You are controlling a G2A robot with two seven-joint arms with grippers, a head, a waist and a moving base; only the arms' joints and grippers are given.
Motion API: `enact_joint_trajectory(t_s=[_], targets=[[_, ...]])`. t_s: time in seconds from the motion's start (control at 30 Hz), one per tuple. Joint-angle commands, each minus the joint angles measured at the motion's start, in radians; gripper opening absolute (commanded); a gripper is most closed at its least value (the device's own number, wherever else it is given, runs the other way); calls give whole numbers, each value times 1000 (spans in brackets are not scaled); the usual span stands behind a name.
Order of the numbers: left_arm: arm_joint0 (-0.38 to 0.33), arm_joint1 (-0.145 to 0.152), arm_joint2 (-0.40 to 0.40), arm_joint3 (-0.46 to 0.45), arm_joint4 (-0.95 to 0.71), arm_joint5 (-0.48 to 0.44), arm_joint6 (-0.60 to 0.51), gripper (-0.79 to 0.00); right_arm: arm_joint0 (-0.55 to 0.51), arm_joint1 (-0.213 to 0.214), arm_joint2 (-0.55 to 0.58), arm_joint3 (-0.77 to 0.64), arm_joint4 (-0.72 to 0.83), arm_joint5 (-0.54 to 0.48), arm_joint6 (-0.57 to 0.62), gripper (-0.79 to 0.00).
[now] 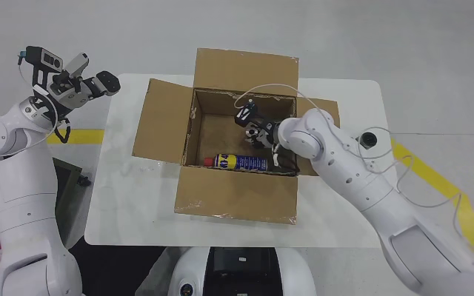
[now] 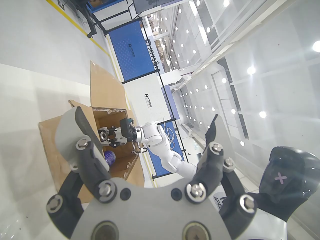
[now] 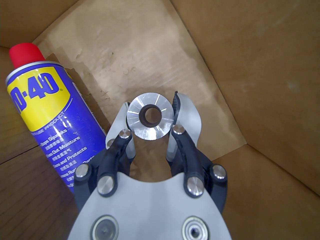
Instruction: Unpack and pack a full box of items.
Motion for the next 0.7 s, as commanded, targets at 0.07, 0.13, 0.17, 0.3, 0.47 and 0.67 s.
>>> enact_joint_trajectory(t_s=[0.07, 0.13, 0.17, 0.3, 0.47, 0.67], targets=[[0, 0, 0, 0, 0, 0, 0, 0, 4, -10, -5, 23, -1, 1, -3, -690], [0, 0, 0, 0, 0, 0, 0, 0, 6, -14, -8, 29, -4, 1, 1, -606], [0, 0, 0, 0, 0, 0, 0, 0, 7, -16, -10, 31, -6, 1, 3, -576], [0, 0, 0, 0, 0, 0, 0, 0, 9, -23, -15, 29, -14, -4, 17, -505], [0, 0, 0, 0, 0, 0, 0, 0, 7, -25, -7, 29, -21, -2, 23, -480], [0, 0, 0, 0, 0, 0, 0, 0, -10, -20, 22, -20, -25, -5, 24, -477]])
